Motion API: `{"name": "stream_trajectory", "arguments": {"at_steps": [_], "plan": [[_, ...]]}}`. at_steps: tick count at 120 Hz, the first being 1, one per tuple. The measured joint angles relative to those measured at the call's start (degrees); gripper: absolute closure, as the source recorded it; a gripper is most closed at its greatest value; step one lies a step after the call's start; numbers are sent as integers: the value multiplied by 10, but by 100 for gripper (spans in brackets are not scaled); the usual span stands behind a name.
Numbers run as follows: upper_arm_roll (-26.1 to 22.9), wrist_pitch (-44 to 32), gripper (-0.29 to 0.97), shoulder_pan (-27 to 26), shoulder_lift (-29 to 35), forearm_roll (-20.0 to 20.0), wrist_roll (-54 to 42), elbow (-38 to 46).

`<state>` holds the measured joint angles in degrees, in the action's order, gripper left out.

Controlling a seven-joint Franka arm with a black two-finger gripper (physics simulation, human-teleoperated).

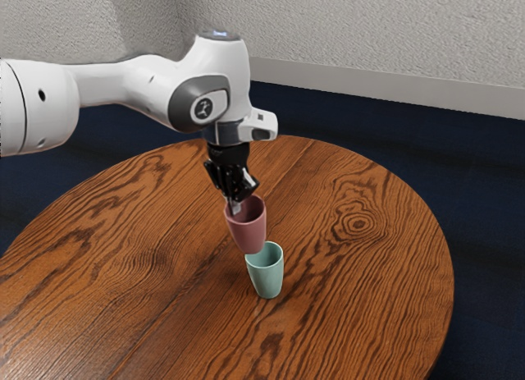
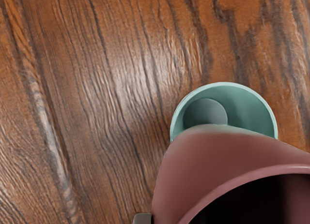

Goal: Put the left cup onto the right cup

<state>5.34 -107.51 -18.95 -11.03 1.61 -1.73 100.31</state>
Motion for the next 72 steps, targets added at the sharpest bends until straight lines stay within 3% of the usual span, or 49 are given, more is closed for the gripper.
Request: {"name": "stream_trajectory", "arguments": {"at_steps": [72], "plan": [[-6,-1,79,-7,-16,0,1,-15]]}}
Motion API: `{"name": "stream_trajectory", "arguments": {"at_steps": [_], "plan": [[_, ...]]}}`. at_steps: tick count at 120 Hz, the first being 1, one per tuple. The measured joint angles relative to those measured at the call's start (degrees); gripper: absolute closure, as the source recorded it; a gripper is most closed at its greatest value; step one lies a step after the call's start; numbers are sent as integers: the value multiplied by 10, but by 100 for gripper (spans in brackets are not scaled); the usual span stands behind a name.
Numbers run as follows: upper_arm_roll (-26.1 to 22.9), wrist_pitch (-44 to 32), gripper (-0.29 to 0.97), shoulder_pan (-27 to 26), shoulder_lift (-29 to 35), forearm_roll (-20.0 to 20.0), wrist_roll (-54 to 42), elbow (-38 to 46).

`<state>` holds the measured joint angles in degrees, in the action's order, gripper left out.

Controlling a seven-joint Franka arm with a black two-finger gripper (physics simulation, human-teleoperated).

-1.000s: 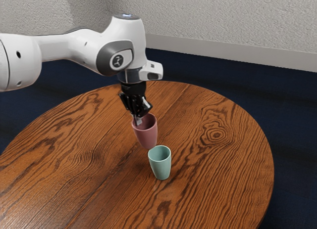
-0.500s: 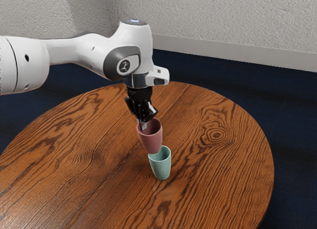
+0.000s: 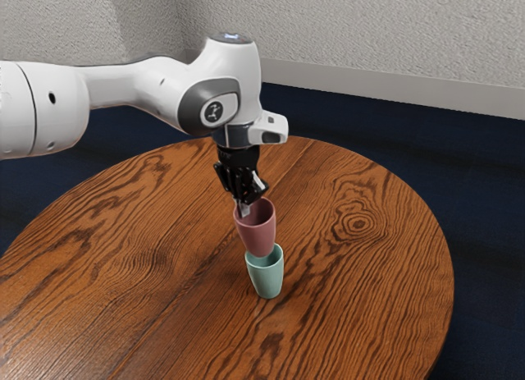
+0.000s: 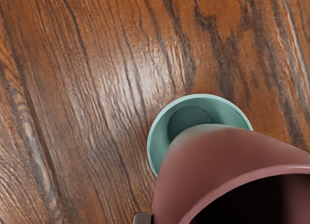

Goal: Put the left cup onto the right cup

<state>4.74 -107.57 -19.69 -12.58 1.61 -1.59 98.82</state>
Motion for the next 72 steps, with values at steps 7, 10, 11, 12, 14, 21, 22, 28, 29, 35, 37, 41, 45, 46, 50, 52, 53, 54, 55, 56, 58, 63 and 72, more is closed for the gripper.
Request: {"name": "stream_trajectory", "arguments": {"at_steps": [7,10,11,12,14,21,22,28,29,35,37,41,45,46,50,52,53,54,55,56,58,63,72], "plan": [[0,0,79,0,-1,0,0,0],[0,0,79,0,-2,0,0,0],[0,0,79,0,-2,0,0,0],[0,0,79,0,-2,0,0,0],[0,0,79,0,-3,0,0,0],[0,0,79,0,-5,-1,0,0],[0,0,79,0,-5,-1,0,0],[-2,0,79,0,-6,0,0,0],[-2,0,79,0,-6,0,1,0],[-4,0,79,0,-6,0,1,0],[-4,0,79,0,-6,0,1,0],[-5,0,79,0,-6,0,1,0],[-6,0,79,0,-7,0,1,0],[-6,0,79,0,-7,0,1,0],[-6,0,79,0,-7,0,1,0],[-6,0,79,0,-7,0,1,0],[-6,0,79,0,-8,0,1,0],[-6,0,79,0,-8,0,1,0],[-6,0,79,0,-8,0,1,0],[-6,0,79,0,-8,0,1,0],[-6,0,79,0,-9,0,1,0],[-6,-1,79,0,-9,0,1,0],[-6,-1,79,0,-10,-1,1,0]]}}
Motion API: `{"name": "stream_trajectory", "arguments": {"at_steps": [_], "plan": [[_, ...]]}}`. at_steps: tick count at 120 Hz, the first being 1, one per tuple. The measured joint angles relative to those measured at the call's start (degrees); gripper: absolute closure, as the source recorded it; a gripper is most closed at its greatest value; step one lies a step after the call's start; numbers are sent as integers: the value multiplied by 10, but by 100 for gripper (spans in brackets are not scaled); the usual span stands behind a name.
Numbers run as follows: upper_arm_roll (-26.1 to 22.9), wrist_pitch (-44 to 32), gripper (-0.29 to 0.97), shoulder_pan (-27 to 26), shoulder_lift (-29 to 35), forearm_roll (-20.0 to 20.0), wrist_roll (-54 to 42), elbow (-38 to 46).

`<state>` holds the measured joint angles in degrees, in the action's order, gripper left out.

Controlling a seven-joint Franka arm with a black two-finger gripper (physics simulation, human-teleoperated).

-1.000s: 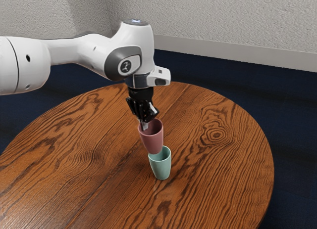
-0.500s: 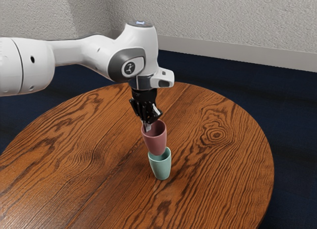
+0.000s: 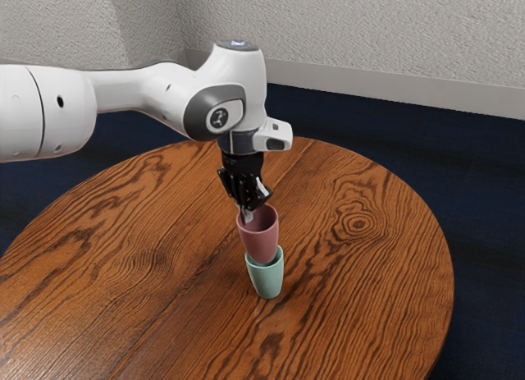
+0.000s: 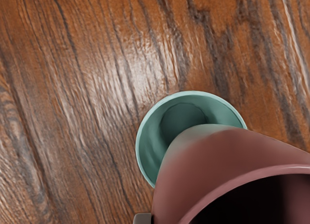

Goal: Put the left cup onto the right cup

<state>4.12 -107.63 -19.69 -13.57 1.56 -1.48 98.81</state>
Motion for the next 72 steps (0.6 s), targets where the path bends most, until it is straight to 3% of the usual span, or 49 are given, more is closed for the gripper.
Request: {"name": "stream_trajectory", "arguments": {"at_steps": [72], "plan": [[0,0,79,6,-3,1,0,0]]}}
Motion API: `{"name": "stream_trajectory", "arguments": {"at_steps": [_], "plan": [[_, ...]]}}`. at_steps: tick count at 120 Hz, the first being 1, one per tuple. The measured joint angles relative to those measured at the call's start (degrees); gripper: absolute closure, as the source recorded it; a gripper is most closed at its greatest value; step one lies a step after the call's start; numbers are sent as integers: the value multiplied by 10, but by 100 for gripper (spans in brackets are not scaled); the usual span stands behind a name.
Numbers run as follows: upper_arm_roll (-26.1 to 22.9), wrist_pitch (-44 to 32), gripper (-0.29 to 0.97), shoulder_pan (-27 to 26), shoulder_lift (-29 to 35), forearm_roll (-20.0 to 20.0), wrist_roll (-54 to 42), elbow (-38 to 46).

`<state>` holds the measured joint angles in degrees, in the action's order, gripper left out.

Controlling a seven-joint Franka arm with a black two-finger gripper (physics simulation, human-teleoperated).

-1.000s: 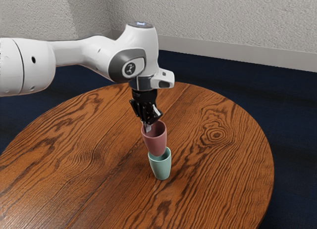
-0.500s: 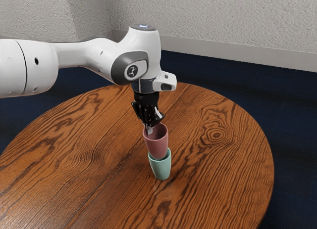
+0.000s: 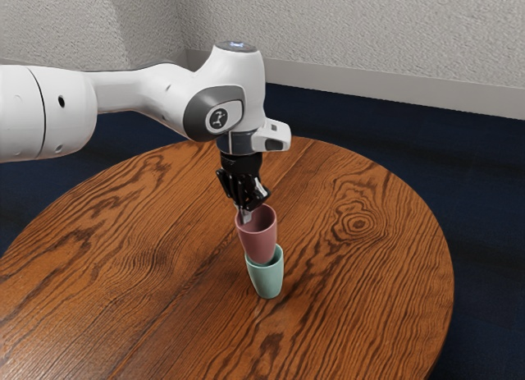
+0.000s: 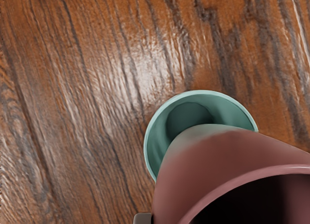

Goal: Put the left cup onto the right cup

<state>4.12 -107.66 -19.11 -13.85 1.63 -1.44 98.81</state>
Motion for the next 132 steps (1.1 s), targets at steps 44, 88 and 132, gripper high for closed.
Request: {"name": "stream_trajectory", "arguments": {"at_steps": [44,88,132], "plan": [[0,-4,79,0,-1,0,0,0],[0,-7,79,0,-2,0,-1,-1],[0,-8,79,0,-9,1,-1,-6]]}}
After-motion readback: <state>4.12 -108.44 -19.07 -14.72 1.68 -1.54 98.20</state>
